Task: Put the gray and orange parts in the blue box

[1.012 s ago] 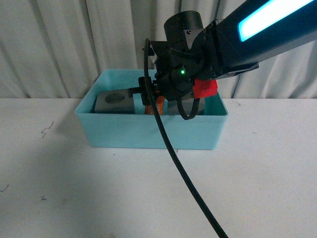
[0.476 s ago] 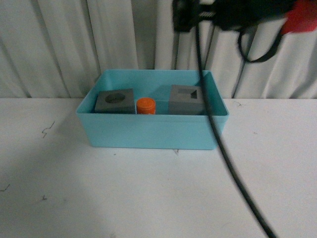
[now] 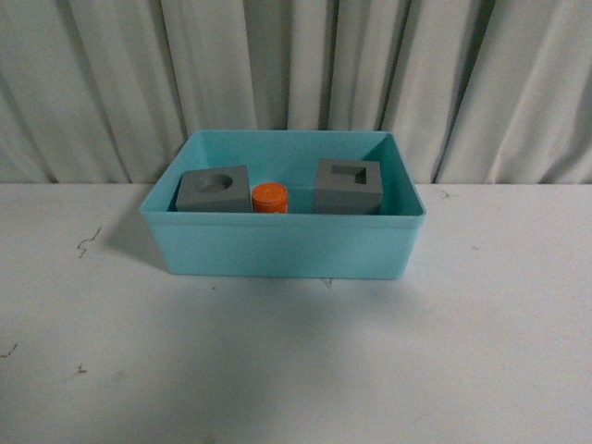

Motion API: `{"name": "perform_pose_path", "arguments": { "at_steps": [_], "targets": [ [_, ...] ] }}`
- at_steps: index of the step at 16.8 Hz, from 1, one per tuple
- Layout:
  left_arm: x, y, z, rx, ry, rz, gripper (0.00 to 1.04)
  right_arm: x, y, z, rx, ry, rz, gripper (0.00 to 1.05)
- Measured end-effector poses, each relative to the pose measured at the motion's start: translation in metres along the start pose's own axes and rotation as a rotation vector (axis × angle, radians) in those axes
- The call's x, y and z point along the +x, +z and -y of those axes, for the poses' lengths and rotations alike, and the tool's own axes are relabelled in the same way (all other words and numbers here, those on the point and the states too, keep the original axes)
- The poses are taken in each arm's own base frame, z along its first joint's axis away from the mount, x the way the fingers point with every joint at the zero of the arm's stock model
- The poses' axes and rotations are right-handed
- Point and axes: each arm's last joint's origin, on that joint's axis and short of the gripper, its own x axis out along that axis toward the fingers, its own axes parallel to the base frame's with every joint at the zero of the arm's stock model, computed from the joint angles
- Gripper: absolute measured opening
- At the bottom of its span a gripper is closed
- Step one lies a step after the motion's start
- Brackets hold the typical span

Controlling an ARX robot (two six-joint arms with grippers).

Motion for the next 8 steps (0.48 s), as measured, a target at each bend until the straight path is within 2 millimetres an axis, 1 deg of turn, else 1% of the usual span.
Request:
{"name": "perform_pose_path", "arguments": {
  "at_steps": [1,2,3,4,5,6,7,8],
  "targets": [
    [0.000,0.000,0.000,0.000,0.000,0.000,0.98,-0.008,-0.008,0.003,0.017,-0.016,-0.014,0.98],
    [0.000,0.000,0.000,0.000,0.000,0.000,0.98,-0.011,-0.012,0.004,0.025,-0.022,-0.021,0.98],
    [0.000,0.000,0.000,0.000,0.000,0.000,0.98,-0.022,-0.024,0.005,0.047,-0.040,-0.042,0.98],
    [0.000,0.000,0.000,0.000,0.000,0.000,0.98,-0.039,-0.047,0.005,0.093,-0.085,-0.073,0.98],
    [0.000,0.000,0.000,0.000,0.000,0.000,0.98,-0.049,-0.063,0.002,0.131,-0.082,-0.094,0.98],
    [0.000,0.000,0.000,0.000,0.000,0.000,0.98,-0.050,-0.063,0.001,0.159,-0.076,-0.082,0.98],
    [0.000,0.000,0.000,0.000,0.000,0.000,0.98,-0.045,-0.060,0.005,0.147,-0.037,0.092,0.91],
    [0.000,0.000,0.000,0.000,0.000,0.001,0.98,-0.048,-0.068,0.009,0.075,-0.038,0.215,0.80]
  ]
}}
